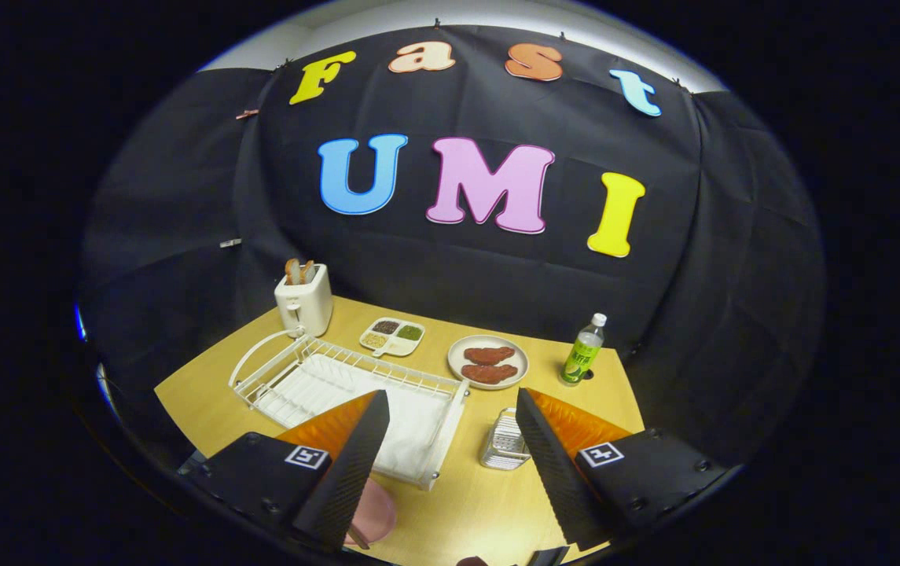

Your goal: Take the plate from the dish rack, then take the spoon from the basket and place it into the plate.

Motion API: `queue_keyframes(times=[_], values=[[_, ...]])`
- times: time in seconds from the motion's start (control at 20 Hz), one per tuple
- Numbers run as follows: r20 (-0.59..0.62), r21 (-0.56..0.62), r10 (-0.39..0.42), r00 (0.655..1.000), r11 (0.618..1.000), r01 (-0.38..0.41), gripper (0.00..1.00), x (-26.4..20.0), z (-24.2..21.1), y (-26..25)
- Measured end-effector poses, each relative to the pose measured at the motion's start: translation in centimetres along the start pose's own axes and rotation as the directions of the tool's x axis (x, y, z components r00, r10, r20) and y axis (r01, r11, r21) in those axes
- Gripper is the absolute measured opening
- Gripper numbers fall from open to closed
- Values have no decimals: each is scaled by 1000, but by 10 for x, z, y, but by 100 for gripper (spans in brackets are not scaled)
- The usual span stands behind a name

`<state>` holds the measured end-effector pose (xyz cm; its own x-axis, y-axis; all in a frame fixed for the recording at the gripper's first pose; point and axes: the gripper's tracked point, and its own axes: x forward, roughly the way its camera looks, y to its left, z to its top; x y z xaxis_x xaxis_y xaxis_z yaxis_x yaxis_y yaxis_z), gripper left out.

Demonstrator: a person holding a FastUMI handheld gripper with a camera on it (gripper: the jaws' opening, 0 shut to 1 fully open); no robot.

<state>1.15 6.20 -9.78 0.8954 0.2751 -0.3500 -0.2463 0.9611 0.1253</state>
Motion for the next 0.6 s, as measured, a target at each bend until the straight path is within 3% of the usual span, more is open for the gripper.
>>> queue_keyframes(times=[0.35, 0.6], values=[[85, -17, -96, 992, 995, 98, 98, -17, 30, -39], [145, 3, -126, 981, 992, 127, 98, -21, 48, -48]])
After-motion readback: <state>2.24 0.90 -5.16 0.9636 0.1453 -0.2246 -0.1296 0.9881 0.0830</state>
